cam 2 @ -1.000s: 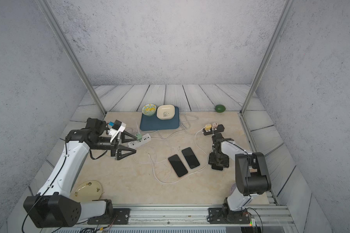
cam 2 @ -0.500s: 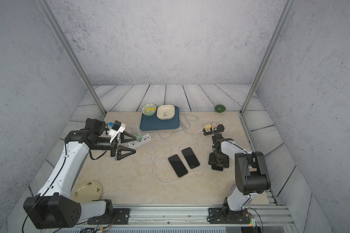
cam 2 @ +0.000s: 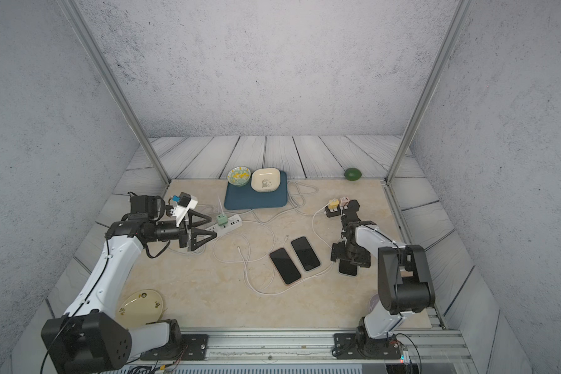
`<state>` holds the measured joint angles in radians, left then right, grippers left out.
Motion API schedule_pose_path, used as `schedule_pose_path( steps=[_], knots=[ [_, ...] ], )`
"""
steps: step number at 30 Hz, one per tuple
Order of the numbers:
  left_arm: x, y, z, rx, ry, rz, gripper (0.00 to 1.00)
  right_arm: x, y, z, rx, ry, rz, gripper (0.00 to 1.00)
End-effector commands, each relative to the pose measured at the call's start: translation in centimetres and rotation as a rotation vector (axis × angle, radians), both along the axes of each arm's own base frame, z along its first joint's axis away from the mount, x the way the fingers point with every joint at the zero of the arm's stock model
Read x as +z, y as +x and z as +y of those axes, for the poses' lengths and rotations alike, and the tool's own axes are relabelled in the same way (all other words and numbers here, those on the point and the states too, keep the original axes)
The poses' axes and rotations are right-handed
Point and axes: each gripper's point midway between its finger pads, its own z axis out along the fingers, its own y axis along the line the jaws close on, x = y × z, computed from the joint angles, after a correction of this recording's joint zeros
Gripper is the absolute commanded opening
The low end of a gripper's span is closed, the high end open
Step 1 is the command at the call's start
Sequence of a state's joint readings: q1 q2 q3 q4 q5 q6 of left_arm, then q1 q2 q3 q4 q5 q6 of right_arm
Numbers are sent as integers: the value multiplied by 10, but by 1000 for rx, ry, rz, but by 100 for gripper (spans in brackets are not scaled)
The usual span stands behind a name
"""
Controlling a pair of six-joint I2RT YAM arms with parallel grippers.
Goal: Unplug the charging cable from the phone
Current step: Reset both arms
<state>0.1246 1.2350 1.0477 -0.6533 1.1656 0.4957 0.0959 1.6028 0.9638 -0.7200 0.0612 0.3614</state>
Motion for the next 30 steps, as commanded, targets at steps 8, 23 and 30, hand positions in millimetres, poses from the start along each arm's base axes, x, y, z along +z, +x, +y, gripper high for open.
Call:
schedule_pose_path(
  steps=[8, 23, 30],
  knots=[
    [-89, 89, 101, 625, 118, -91, 98, 84, 73, -32, 2, -132, -489, 99],
    [-138, 84, 134, 936, 89, -282, 98, 87, 97, -43, 115, -223, -826, 99],
    [-151, 88, 160, 1126, 125, -216, 98, 78, 101, -30, 158, -180, -1023, 99]
  ],
)
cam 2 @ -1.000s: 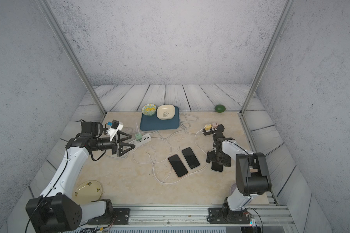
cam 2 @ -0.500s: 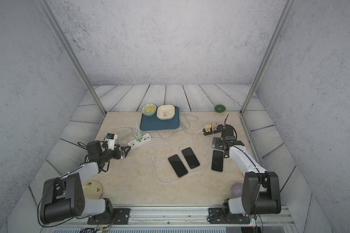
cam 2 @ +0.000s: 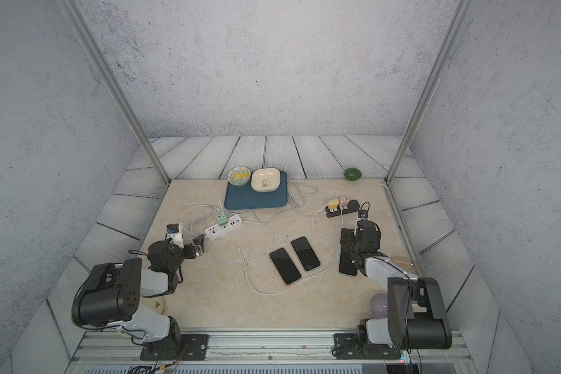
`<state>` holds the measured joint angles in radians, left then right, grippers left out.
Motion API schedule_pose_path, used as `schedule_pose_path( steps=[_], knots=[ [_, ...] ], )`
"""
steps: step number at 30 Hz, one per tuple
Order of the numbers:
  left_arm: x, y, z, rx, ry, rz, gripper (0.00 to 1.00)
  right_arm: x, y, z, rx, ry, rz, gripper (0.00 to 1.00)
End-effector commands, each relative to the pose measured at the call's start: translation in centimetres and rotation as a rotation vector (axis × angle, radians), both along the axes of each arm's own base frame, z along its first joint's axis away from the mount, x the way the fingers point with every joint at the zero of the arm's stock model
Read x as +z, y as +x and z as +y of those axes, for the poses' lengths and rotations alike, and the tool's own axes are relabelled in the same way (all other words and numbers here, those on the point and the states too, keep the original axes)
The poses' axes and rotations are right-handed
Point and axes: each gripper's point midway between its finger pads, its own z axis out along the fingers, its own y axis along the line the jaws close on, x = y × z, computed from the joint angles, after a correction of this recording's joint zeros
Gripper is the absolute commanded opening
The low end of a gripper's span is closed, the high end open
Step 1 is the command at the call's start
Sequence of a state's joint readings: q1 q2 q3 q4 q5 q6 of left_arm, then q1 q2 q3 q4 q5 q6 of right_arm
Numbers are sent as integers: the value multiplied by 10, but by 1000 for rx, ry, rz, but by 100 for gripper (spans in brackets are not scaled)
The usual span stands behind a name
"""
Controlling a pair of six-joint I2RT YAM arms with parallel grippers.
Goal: Unplug the charging cable from the phone
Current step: Reset both arms
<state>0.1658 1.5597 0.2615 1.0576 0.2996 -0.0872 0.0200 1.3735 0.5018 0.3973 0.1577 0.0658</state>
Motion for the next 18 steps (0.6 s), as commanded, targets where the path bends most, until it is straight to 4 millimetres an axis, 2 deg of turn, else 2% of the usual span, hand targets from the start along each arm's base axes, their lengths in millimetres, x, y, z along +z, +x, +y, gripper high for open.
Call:
schedule_pose_path(
  steps=[1, 5, 7, 10, 15, 18],
  knots=[
    [26, 10, 24, 149, 22, -60, 98, 17, 13, 10, 60, 19, -187, 99],
    [23, 24, 16, 114, 50, -2, 98, 2, 11, 19, 115, 22, -257, 99],
    [19, 35, 10, 115, 106, 59, 98, 6, 10, 21, 128, 19, -302, 99],
    [17, 38, -2, 89, 148, 78, 98, 2, 11, 18, 109, 17, -261, 99],
    [16, 37, -2, 90, 150, 86, 98, -3, 16, 36, 221, 30, -227, 99],
    [16, 37, -2, 90, 149, 85, 98, -4, 21, 30, 184, 26, -195, 99]
  ],
)
